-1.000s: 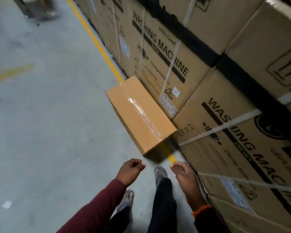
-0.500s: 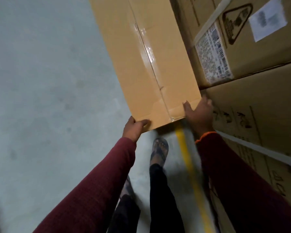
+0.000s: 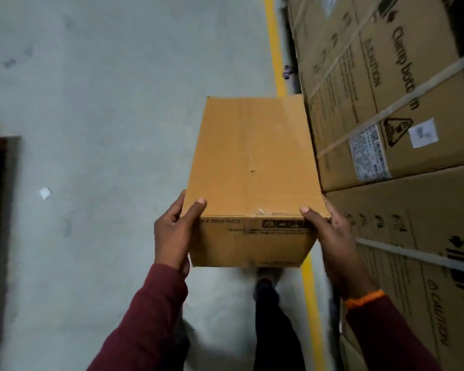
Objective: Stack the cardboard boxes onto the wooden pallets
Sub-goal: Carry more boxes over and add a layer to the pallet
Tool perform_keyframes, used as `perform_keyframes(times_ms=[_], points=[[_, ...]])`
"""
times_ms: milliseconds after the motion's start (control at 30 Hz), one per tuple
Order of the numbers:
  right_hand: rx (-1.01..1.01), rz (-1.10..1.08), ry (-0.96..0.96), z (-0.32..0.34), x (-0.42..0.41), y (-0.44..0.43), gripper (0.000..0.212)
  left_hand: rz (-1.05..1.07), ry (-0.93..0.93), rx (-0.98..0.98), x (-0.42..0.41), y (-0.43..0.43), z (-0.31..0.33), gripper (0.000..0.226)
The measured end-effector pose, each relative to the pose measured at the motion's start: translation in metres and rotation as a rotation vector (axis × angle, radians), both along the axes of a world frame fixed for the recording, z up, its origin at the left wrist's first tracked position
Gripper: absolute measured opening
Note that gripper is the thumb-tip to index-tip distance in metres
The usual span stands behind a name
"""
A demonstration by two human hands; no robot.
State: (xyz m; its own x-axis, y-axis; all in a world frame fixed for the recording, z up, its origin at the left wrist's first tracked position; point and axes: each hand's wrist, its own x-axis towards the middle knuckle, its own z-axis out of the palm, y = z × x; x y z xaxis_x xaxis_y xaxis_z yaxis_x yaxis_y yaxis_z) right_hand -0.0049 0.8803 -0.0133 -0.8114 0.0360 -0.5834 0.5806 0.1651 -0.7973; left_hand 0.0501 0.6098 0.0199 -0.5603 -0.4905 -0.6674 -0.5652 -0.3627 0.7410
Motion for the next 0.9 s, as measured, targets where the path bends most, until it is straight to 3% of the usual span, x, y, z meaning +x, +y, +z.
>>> perform_keyframes(times_ms=[133, 200, 300, 367, 633, 900], points=[[-0.065, 0.012, -0.004, 0.074, 0.071, -0.059, 0.094, -0.072, -0.003, -0.044, 0.077, -0.070, 0.078, 0.070], [-0.064, -0.004, 0.003, 0.112, 0.123, -0.094, 0.090, -0.093, 0.022, -0.046, 0.118, -0.106, 0.114, 0.071], [-0.089, 0.019, 0.041, 0.163, 0.210, -0.152, 0.044, -0.130, 0.063, -0.048, 0.181, -0.162, 0.164, 0.056], [-0.106, -0.024, 0.058, 0.191, 0.261, -0.188, 0.028, -0.147, 0.078, -0.056, 0.221, -0.197, 0.192, 0.054], [-0.114, 0.012, 0.157, 0.273, 0.391, -0.280, 0.017, -0.137, 0.157, -0.108, 0.355, -0.290, 0.258, 0.055], [-0.106, 0.001, 0.296, 0.303, 0.524, -0.319, 0.015, -0.091, 0.261, -0.077, 0.508, -0.325, 0.280, 0.056]])
